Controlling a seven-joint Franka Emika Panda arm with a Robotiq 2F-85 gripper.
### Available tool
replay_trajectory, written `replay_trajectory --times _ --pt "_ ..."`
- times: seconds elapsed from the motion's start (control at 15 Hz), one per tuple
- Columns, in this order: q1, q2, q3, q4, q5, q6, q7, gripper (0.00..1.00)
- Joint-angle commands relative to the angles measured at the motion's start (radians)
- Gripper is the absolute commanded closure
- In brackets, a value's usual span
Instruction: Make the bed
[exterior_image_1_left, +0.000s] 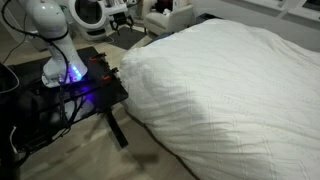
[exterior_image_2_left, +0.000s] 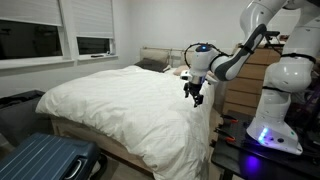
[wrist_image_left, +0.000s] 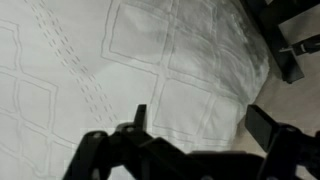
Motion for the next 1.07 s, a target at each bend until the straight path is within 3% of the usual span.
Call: replay_trajectory --times 0.0,0.47,1.0 --pt "-0.076 -0.063 -0.036 -0.02 -0.091 0.046 0.142 0.0" --pt "-0.209 -0.105 -0.069 -0.006 -0.223 0.102 0.395 0.0" --pt "-0.279 -0.127 -0.11 0.006 -0.23 0.137 0.441 0.0"
